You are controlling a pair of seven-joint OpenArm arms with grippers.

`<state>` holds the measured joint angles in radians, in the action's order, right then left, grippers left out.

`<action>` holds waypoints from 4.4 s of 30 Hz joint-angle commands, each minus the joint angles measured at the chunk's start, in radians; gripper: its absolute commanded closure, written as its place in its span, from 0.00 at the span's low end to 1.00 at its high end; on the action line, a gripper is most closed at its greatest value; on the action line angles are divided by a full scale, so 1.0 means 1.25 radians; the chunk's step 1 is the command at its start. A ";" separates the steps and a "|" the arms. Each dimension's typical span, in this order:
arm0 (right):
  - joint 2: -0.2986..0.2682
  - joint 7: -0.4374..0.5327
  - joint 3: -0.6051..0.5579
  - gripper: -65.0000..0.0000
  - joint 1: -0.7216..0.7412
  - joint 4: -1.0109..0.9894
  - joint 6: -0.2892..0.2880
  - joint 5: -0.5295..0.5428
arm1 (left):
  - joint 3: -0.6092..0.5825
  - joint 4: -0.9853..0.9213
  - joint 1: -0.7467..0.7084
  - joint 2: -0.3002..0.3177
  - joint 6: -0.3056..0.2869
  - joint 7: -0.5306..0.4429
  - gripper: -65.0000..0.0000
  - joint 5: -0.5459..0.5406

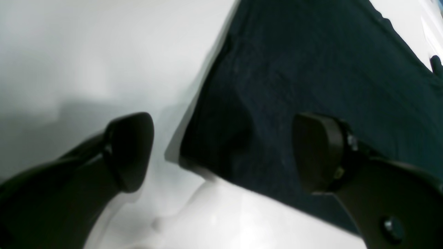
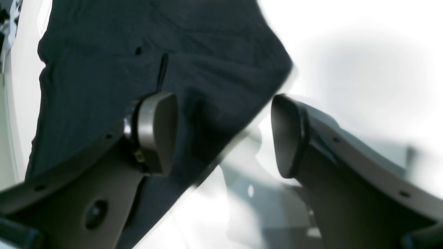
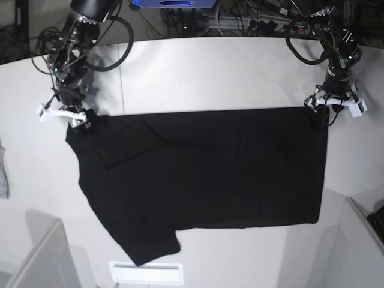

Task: Fold the T-shirt properly
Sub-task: 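Drag the held shirt toward the robot with both grippers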

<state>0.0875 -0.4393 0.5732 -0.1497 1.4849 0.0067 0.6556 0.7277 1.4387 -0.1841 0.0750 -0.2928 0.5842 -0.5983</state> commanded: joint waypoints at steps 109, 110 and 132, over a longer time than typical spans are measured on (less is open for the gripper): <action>0.007 -0.011 0.009 1.00 -0.396 0.260 0.009 0.096 | -0.002 0.180 -0.322 0.044 0.007 0.098 1.00 0.009; 0.007 -0.011 0.009 1.00 -0.399 0.260 0.009 0.096 | -0.002 0.180 -0.322 0.044 0.007 0.099 1.00 0.009; 0.007 -0.011 0.011 0.54 -0.401 0.261 0.009 0.096 | 0.004 0.181 -0.333 0.044 0.007 0.099 0.55 0.008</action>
<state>0.1020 -0.4713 0.5808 -0.6415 1.7924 0.0216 0.7670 0.7277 1.6608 -0.5873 0.1223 -0.2893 0.6876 -0.6033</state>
